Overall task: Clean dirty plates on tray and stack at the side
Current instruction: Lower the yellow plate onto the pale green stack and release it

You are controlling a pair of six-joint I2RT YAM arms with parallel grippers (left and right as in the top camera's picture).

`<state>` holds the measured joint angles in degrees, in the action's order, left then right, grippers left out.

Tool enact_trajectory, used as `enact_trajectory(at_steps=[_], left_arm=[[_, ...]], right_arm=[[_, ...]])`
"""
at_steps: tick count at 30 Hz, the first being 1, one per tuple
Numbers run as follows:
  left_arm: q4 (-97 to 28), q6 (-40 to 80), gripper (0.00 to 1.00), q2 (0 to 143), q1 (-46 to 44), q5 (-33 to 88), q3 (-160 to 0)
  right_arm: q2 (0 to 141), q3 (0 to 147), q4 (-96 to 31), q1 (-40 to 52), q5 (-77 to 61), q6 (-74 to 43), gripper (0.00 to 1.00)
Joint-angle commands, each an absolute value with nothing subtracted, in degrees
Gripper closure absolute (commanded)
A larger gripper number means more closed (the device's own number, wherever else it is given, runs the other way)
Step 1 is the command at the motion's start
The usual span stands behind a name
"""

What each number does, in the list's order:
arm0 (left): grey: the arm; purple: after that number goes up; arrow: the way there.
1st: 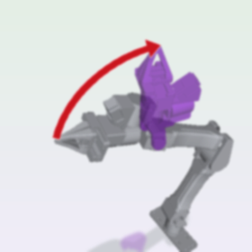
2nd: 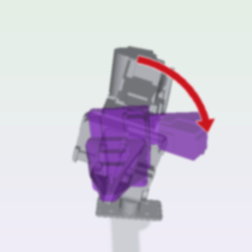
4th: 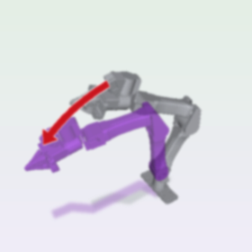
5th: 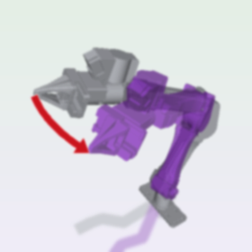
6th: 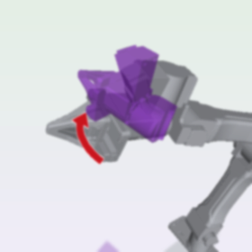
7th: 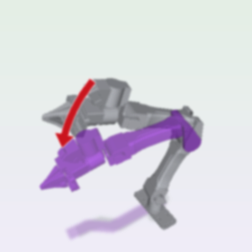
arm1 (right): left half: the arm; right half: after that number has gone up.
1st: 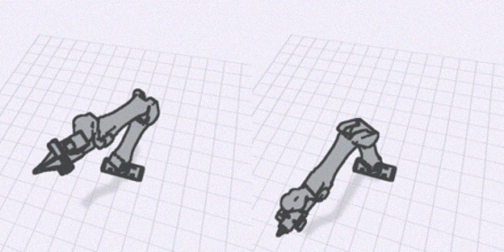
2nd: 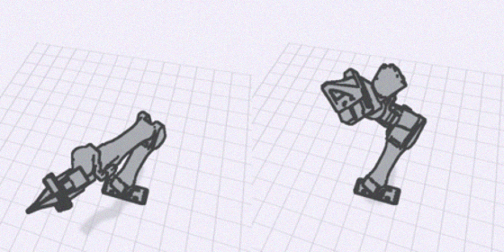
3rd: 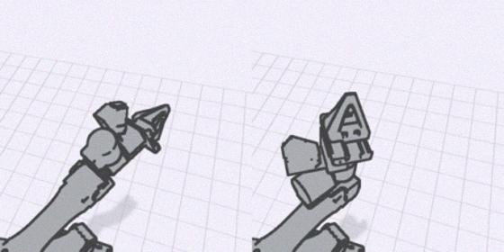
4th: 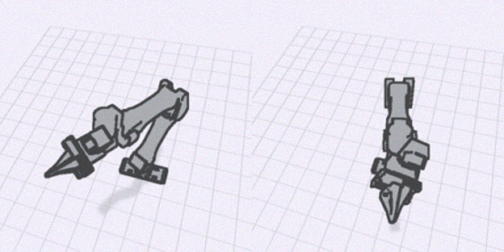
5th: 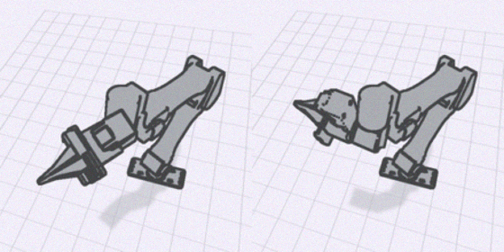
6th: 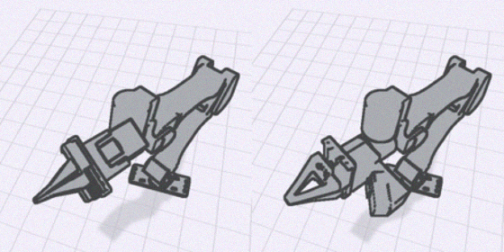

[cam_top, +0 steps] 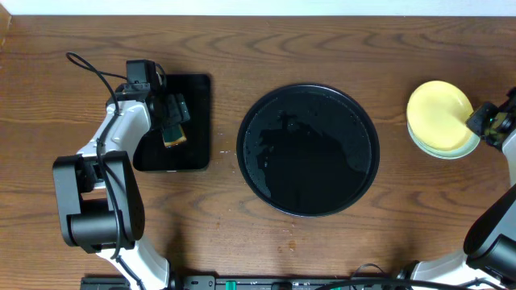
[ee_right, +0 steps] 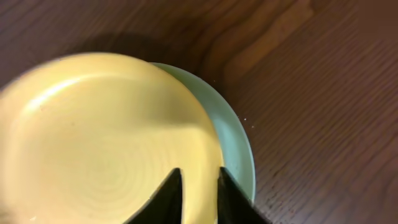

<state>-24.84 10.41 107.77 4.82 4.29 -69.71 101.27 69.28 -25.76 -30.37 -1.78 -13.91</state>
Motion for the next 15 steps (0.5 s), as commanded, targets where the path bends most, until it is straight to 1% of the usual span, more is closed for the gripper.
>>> enact_trajectory(at_steps=[1, 3, 5, 7, 9, 11, 12, 13, 15], left_arm=[[-24.8, 9.9, 0.09, 108.5, 4.9, 3.8, -69.0], [-24.8, 9.9, 0.09, 108.5, 4.9, 3.8, -69.0], [-24.8, 9.9, 0.09, 108.5, 4.9, 3.8, -69.0], [-24.8, 9.9, 0.09, 108.5, 4.9, 3.8, -69.0], [-24.8, 9.9, 0.09, 108.5, 4.9, 3.8, -69.0], [-24.8, 9.9, 0.09, 108.5, 4.9, 3.8, -69.0], [-24.8, 9.9, 0.09, 108.5, 4.9, 3.8, -69.0], [-24.8, 9.9, 0.09, 108.5, 4.9, 3.8, -69.0], [-24.8, 9.9, 0.09, 108.5, 4.9, 3.8, -69.0]], right_arm=[[99.3, 69.8, -25.7, -29.9, -2.3, -13.7, 0.69], [97.6, 69.8, -26.2, -29.4, -6.0, -13.6, 0.61], [95.8, 69.8, -26.9, -28.6, -12.9, -11.3, 0.53], [93.9, 69.8, -27.8, -27.2, -22.0, -6.0, 0.37], [92.2, 69.8, -28.4, -24.9, -26.5, -3.8, 0.26], [90.9, 69.8, -29.7, -22.0, -27.5, -2.7, 0.24], [90.4, 69.8, -30.7, -20.3, -27.5, -2.7, 0.14], [90.1, 69.8, -31.8, -18.5, -27.5, -2.8, 0.01], [89.7, 69.8, -34.1, -14.5, -27.5, -3.7, 0.01]])
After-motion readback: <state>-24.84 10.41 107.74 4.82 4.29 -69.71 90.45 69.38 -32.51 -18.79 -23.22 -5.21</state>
